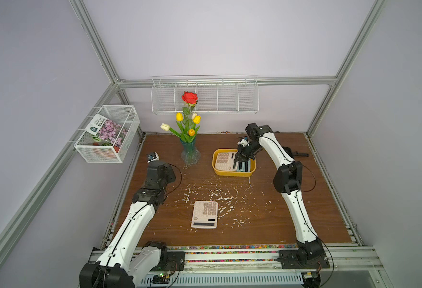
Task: Put the calculator in the storage box
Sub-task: Place the calculator in the storage box.
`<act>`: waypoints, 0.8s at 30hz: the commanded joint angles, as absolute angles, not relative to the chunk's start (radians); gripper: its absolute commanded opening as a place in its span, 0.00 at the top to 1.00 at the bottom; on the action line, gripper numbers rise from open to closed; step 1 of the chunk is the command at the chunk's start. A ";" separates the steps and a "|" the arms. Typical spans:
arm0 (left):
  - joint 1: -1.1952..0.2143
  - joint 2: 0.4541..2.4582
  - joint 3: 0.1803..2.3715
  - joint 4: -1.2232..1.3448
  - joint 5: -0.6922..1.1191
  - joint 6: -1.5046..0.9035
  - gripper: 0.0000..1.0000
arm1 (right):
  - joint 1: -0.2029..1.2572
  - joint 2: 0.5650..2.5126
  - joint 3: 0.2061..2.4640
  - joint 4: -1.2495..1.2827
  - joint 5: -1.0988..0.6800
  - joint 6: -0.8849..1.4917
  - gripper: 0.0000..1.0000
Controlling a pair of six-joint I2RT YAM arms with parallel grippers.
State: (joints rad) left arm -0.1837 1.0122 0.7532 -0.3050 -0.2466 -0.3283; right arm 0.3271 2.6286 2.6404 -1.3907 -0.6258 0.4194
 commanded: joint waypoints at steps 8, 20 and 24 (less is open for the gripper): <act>-0.187 1.010 0.776 -0.309 -0.258 -0.318 0.37 | 0.349 2.643 2.658 -1.382 -0.644 0.428 0.76; -0.186 1.010 0.776 -0.308 -0.259 -0.318 0.37 | 0.350 2.620 2.658 -1.364 -0.622 0.441 0.63; -0.186 1.009 0.776 -0.309 -0.259 -0.318 0.37 | 0.345 2.599 2.658 -1.366 -0.602 0.444 0.60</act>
